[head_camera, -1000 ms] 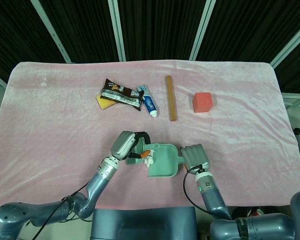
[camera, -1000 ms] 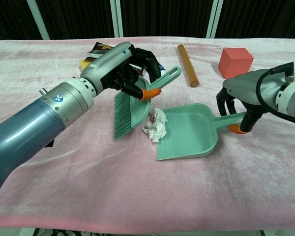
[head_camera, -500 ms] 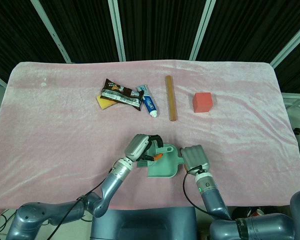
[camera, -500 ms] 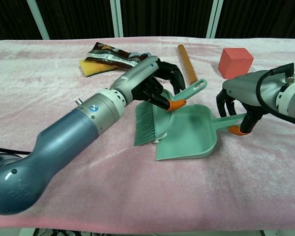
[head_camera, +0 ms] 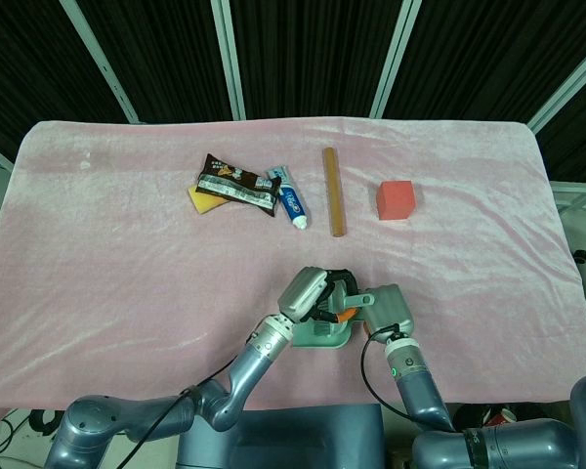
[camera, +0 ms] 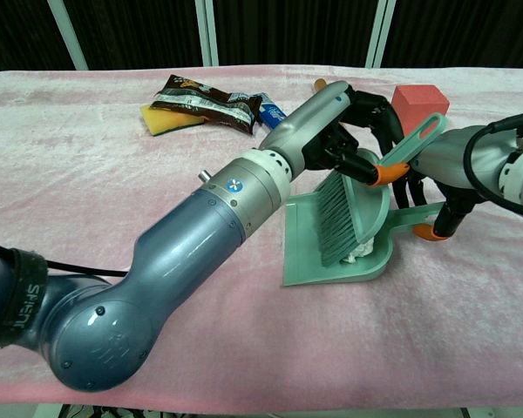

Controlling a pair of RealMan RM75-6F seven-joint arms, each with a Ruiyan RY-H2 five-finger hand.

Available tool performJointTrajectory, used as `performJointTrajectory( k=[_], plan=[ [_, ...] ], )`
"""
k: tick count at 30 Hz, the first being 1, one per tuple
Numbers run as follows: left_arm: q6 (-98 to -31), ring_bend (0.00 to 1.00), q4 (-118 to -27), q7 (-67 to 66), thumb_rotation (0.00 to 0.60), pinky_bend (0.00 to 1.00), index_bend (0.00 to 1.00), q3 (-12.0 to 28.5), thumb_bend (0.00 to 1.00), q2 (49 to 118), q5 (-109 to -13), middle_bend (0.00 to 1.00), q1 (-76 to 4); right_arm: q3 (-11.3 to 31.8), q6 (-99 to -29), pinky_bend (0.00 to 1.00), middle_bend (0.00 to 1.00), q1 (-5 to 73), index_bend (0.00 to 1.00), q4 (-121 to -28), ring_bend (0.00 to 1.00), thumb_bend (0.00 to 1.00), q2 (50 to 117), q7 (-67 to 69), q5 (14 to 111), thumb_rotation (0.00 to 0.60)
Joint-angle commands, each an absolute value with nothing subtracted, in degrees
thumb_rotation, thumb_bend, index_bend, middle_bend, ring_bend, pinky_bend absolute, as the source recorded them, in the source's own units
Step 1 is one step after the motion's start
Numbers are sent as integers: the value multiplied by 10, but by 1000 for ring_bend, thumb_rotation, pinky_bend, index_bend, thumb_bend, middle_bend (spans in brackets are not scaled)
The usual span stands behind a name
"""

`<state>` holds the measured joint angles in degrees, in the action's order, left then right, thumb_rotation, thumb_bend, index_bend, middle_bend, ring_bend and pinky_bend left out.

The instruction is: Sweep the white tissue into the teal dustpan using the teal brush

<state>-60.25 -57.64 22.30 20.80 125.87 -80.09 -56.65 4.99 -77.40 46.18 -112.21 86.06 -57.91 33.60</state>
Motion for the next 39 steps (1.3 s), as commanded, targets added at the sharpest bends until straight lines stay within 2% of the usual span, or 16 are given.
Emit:
performJointTrajectory(
  k=[1, 20, 32, 39],
  plan=[
    [-614, 910, -599, 224, 600, 1000, 623, 212, 375, 1249, -808, 664, -566, 52, -774, 801, 703, 461, 723, -1124, 737, 499, 859, -576, 335, 600],
    [-645, 910, -738, 159, 600, 1000, 624, 179, 375, 1115, -805, 664, -496, 65, -778, 802, 703, 457, 723, -1132, 736, 499, 844, -555, 329, 600],
    [-647, 909, -794, 106, 600, 1000, 623, 156, 375, 974, -815, 664, -456, 65, -775, 801, 702, 454, 723, -1131, 737, 498, 855, -543, 320, 600],
    [-630, 909, -811, 89, 600, 1000, 622, 131, 375, 921, -807, 664, -437, 58, -780, 802, 687, 449, 723, -1113, 733, 488, 874, -535, 332, 600]
  ],
)
